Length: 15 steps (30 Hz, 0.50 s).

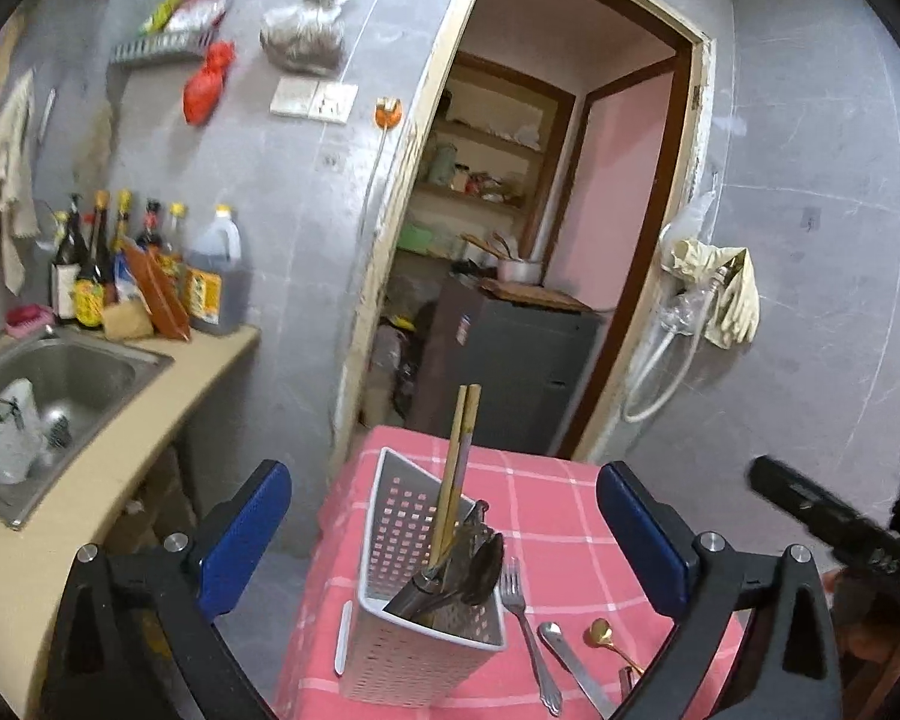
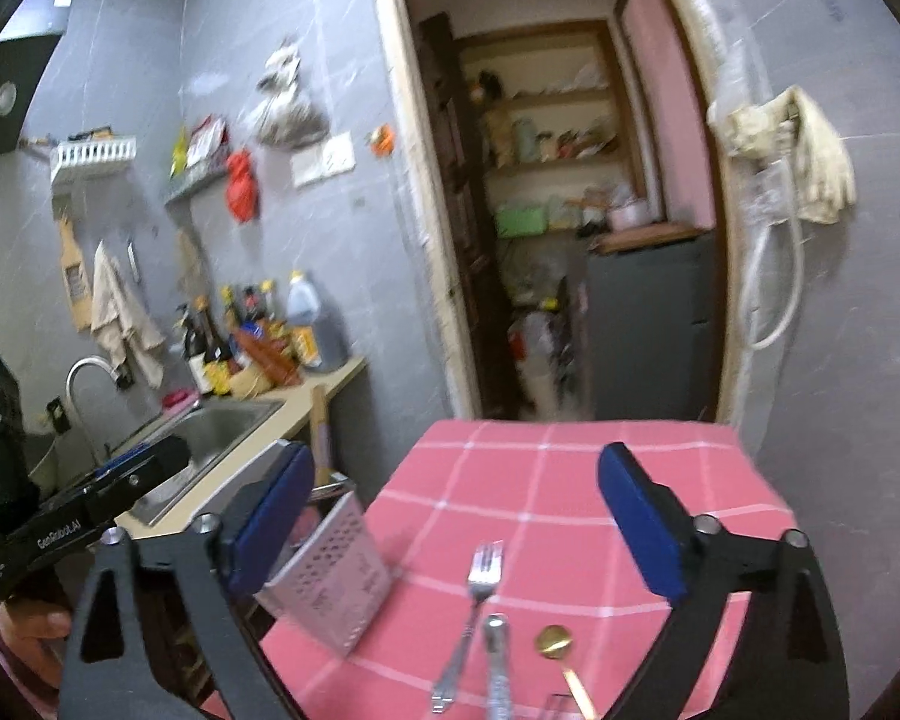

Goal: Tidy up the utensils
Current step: 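Move the left tool back over the remaining spoons and fork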

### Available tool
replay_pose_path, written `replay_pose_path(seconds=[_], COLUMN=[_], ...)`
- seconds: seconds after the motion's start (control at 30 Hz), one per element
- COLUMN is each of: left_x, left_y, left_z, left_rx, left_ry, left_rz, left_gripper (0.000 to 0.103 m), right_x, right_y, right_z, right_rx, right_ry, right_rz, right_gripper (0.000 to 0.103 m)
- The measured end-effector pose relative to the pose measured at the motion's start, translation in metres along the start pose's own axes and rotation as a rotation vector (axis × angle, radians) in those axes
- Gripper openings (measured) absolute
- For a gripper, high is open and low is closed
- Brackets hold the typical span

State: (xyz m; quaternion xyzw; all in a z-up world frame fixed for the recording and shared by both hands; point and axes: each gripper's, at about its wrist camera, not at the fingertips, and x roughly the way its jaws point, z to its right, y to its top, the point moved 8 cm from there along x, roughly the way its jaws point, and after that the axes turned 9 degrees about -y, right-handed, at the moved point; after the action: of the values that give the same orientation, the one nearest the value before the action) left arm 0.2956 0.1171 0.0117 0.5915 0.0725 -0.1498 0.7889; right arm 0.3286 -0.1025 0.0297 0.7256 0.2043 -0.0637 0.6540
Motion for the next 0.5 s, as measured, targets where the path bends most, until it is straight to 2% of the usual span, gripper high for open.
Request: replay_pose_path(seconds=[0.1,0.23,0.5], left_x=[-0.004,-0.004,-0.003], left_y=[-0.007,-0.022,-0.057], left_z=[0.018,0.045,0.077], left_rx=[0.053,0.090,0.067], left_ry=[0.036,0.008,0.009], left_rz=[0.010,-0.003,-0.043], left_gripper=[0.103,0.103,0.103], right_x=[-0.013,-0.025,-0.031], right_y=[0.001,-0.003,-0.028], right_z=[0.024,0.049,0.088], right_rx=[-0.003,-0.019,-0.052], right_ry=[-0.041,-0.088,-0.109], right_rz=[0.036,0.050,-0.005], right_gripper=[0.102,0.102,0.102])
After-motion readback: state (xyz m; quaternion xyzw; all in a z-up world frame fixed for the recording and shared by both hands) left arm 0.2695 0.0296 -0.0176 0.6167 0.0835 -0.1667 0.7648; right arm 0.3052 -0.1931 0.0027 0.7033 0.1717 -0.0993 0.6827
